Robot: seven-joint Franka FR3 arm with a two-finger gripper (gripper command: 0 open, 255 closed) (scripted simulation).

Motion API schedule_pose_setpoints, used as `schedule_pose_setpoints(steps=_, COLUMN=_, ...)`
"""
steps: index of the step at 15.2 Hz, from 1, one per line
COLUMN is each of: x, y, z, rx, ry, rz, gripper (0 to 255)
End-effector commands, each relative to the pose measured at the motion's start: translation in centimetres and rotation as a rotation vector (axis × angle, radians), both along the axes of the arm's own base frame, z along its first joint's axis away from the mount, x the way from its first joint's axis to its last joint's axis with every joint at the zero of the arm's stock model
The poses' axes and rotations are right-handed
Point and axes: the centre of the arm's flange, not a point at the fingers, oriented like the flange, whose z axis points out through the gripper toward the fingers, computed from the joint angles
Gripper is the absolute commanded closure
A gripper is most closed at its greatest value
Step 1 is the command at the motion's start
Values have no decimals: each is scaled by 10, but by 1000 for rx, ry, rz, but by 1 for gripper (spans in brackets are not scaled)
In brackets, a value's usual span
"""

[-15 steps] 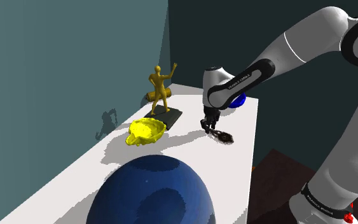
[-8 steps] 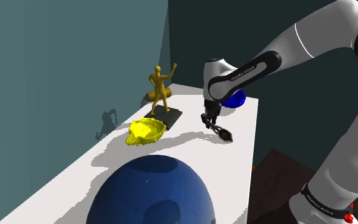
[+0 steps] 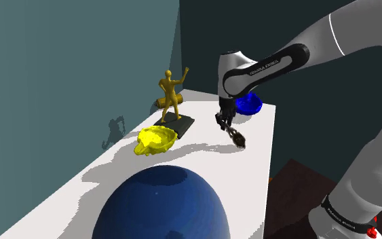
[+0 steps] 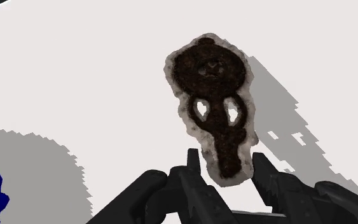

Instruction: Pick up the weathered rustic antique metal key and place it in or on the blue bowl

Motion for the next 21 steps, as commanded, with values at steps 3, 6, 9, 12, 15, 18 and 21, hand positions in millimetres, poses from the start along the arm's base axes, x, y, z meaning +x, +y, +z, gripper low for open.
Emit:
schedule_pose_setpoints(steps=3, x=1, y=0, z=21, rx=0, ry=1, rz=0, gripper=255)
schedule_pose_setpoints(steps=6, x=1, y=0, z=37, rx=0, ry=1, rz=0, gripper=255)
schedule_pose_setpoints(steps=9, x=1, y=0, z=53, rx=0, ry=1, rz=0, gripper=255)
schedule_pose_setpoints(steps=12, x=1, y=0, z=68, rx=0, ry=1, rz=0, gripper=255)
schedule_pose_setpoints(steps=15, x=1, y=0, z=84, rx=0, ry=1, rz=0, gripper=255)
schedule_pose_setpoints(steps=18, x=11, y=-24, z=88, rx=0, ry=1, rz=0, gripper=255)
schedule_pose_setpoints(steps=21, x=27, y=-60, z=89, rx=0, ry=1, rz=0, gripper=255)
